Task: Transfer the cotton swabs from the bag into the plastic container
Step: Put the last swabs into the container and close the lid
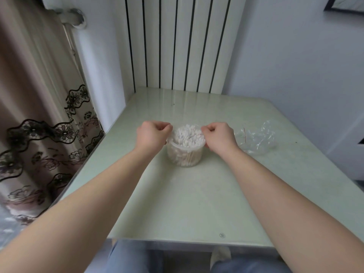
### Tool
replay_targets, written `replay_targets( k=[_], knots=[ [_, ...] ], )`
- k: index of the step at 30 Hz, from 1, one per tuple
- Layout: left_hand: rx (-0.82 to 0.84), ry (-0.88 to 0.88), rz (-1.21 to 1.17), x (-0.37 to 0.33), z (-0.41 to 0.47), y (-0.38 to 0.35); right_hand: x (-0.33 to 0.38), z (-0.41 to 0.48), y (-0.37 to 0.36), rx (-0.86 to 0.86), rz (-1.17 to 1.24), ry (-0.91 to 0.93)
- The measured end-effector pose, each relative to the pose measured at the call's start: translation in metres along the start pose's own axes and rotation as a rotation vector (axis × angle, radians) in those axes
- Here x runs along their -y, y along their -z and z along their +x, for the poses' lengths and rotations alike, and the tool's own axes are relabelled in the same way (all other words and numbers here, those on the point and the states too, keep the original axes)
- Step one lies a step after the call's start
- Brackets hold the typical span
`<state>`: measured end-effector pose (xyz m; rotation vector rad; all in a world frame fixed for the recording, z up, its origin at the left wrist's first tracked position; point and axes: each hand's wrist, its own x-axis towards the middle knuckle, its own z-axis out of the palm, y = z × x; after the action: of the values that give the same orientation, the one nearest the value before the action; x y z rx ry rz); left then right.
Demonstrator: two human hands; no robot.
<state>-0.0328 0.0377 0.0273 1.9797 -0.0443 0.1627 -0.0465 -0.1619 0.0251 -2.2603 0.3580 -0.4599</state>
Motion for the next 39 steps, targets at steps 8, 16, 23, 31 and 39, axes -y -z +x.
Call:
replay_targets(
  k=[8,16,23,31,39],
  knots=[
    [0.089,0.219,-0.138,-0.004,0.006,-0.008,-0.004,0.006,-0.008,0.036,0.067,-0.075],
    [0.170,0.393,-0.269,-0.008,0.012,-0.019,0.000,0.018,-0.016,0.160,0.317,-0.269],
    [0.172,0.488,-0.321,-0.015,0.022,-0.022,0.011,0.026,-0.022,0.218,0.342,-0.342],
    [0.151,0.424,-0.314,-0.013,0.031,-0.037,0.004,0.029,-0.026,0.258,0.460,-0.379],
    [-0.055,0.158,-0.215,0.002,0.026,-0.036,0.002,0.023,-0.033,0.102,0.407,-0.287]
  ],
)
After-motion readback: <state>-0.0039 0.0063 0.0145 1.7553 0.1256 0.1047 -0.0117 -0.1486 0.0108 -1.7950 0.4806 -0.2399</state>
